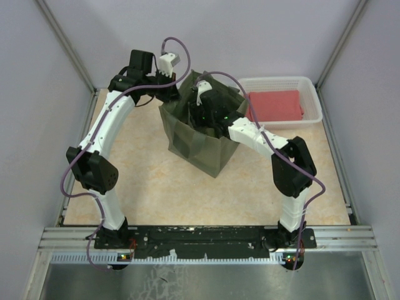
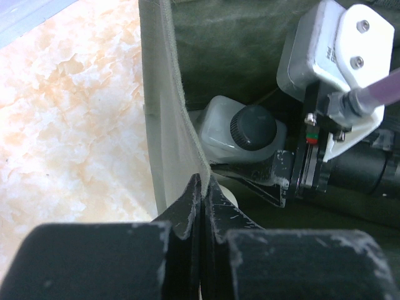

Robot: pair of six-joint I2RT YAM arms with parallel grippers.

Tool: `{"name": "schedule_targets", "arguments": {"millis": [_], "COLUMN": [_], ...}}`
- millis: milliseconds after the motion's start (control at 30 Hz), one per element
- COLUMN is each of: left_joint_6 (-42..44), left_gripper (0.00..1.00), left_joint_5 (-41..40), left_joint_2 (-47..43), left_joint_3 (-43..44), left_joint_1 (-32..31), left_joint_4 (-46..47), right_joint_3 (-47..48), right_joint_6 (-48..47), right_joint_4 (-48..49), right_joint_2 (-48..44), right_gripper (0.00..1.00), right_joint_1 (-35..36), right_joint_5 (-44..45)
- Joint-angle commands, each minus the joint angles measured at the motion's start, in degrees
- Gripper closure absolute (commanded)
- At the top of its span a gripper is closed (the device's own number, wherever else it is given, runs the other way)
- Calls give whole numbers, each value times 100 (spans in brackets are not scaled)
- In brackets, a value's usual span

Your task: Place the personal care products into the canvas bag

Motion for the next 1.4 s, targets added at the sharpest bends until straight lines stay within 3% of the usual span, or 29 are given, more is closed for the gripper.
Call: {"name": "schedule_targets", "arguments": {"millis": [0,267,300,467,567,600,700,900,1067,1100,1367], "left_joint_6": [43,44,38,28,32,26,33,38,-25,-32,-297], "left_gripper": [100,97,96,90,87,85,80,59,5,1,0], "left_joint_5": [41,1,-7,3,4,1,-22,-108,-275,-333,-903], "left_joint_2": [-342,-359,-366,-381,-382,-385,-406,-468,-610,-656,-1385], "left_joint_3": [-126,-202,-211,-244,-247,-253,-273,-264,-257,-256,-431], "left_joint_1": [31,31,31,31,31,31,31,31,43,40,66], "left_joint_4": [433,446,449,471,474,472,464,456,480,484,771], "right_joint_3": [-80,-365,-390,-349,-85,-12,173,299,236,165,-825], "right_joint_6": [-398,-179,-143,-112,-183,-222,-312,-487,-539,-543,-562], "right_joint_4": [847,788,734,416,67,-35,-305,-580,-1082,-1183,-1466], "right_joint_2": [-192,-153,-173,-318,-477,-550,-839,-1740,-2453,-2576,-3664], "right_gripper": [100,100,94,43,6,1,1,1,1,1,1], "right_joint_1": [41,175,177,182,209,219,230,230,230,229,230], "right_joint_5": [1095,899,835,545,517,554,654,906,1329,1428,2056]}}
